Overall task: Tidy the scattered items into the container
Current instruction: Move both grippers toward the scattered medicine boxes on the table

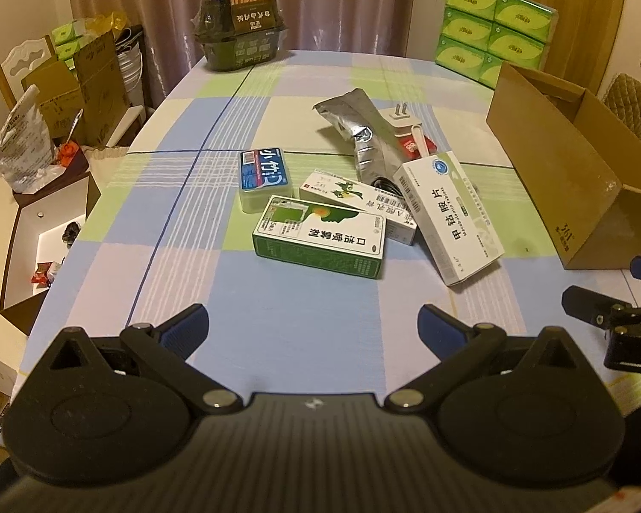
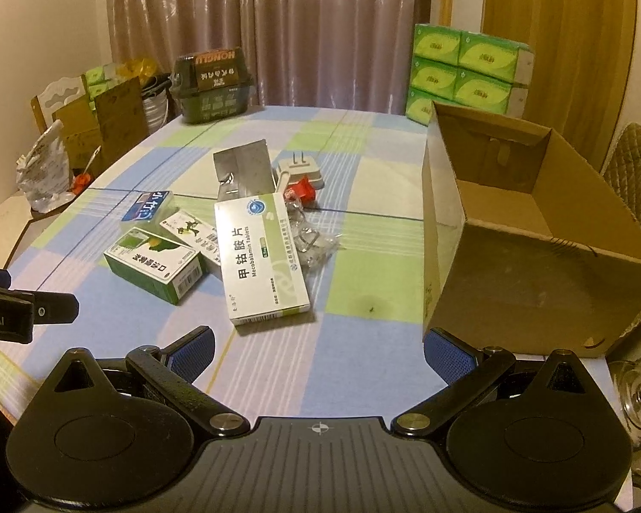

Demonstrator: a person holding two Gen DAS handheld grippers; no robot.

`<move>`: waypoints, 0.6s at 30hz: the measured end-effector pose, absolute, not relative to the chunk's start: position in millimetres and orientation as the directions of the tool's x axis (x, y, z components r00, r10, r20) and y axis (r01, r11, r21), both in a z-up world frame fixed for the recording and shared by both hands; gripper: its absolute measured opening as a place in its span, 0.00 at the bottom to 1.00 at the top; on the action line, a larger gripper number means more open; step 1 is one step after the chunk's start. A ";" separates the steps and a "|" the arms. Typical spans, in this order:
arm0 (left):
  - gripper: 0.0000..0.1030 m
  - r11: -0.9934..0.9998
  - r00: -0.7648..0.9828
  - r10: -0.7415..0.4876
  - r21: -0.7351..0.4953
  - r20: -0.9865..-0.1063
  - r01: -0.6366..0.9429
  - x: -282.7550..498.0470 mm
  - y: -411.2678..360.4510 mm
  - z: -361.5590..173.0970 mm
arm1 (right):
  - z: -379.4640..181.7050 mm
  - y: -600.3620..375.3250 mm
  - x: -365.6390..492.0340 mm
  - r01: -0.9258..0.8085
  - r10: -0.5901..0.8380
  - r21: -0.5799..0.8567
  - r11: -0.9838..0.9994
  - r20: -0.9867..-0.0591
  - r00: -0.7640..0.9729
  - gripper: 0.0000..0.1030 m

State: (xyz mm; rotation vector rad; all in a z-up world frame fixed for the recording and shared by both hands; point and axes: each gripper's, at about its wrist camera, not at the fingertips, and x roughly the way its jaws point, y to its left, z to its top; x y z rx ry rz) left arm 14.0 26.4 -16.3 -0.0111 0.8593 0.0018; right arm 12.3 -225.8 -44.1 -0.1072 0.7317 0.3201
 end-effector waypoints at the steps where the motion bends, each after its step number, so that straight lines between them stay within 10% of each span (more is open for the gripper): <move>1: 0.99 1.000 0.652 -0.004 -0.010 -0.758 -0.006 14.7 26.6 -16.7 | -44.6 -225.1 13.3 -0.325 0.250 0.015 0.946 -0.673 0.696 0.99; 18: 0.99 0.998 0.632 -0.017 0.024 -0.775 0.057 42.5 39.1 -21.2 | -51.8 -206.4 37.5 -0.405 0.302 0.001 0.914 -0.668 0.680 0.99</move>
